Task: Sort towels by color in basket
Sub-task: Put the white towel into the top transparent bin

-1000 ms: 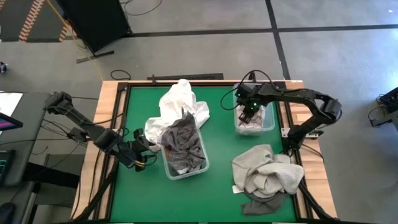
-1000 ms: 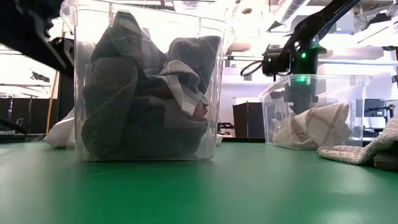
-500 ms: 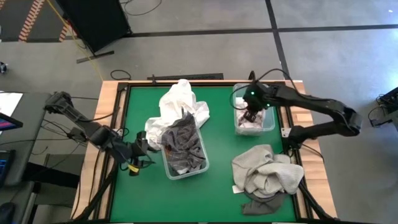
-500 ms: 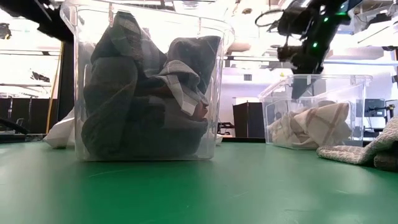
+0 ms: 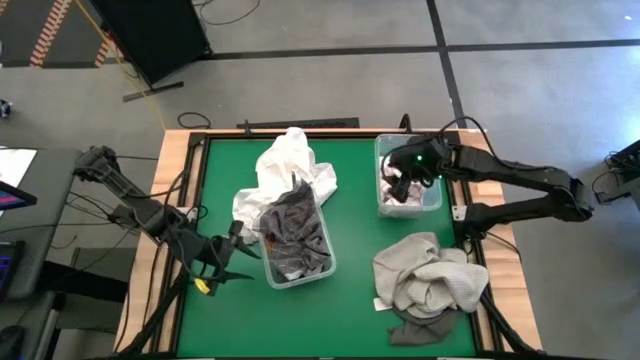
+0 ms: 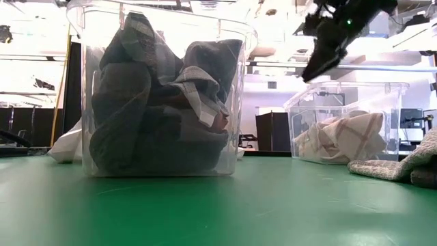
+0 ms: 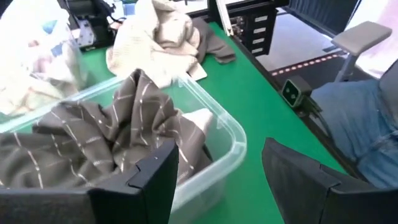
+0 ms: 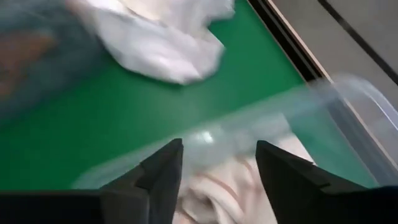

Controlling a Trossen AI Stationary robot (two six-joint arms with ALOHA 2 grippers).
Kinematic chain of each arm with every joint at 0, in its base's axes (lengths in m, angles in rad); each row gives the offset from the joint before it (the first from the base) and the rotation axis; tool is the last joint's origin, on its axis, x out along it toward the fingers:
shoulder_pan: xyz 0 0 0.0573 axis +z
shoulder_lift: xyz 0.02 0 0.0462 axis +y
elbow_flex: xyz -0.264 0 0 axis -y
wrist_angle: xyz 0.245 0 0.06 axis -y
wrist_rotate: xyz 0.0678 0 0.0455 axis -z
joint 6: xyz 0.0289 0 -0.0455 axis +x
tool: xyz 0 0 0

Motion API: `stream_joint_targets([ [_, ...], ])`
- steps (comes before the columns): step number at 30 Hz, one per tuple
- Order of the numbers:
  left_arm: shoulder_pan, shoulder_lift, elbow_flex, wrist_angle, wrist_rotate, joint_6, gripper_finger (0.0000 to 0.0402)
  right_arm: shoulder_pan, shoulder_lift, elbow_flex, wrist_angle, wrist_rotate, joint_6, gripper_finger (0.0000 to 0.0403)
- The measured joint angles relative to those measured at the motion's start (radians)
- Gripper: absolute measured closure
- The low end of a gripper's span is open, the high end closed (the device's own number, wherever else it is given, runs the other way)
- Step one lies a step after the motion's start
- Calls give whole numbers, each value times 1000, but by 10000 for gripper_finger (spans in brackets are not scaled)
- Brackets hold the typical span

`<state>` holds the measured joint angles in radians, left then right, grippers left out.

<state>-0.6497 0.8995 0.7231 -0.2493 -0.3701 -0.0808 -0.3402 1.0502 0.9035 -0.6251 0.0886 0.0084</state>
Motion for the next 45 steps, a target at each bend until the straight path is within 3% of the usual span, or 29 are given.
stream_joint_targets([
  [4, 26, 37, 0, 38, 12, 33, 181, 86, 19, 21, 61, -6, 0, 153],
  [15, 99, 164, 0, 94, 182, 44, 181, 303, 160, 119, 199, -7, -9, 154],
  [26, 103, 282, 104, 70, 265, 145, 181, 341, 324, 185, 208, -7, -35, 154],
  [35, 107, 492, 276, -145, 269, 145, 181, 341, 343, 188, 207, -7, -35, 154],
  [40, 106, 618, 408, -325, 176, 123, 183, 347, 337, 188, 209, -7, -35, 154],
  [45, 98, 707, 516, -474, 161, 123, 210, 348, 337, 188, 208, -8, -34, 154],
])
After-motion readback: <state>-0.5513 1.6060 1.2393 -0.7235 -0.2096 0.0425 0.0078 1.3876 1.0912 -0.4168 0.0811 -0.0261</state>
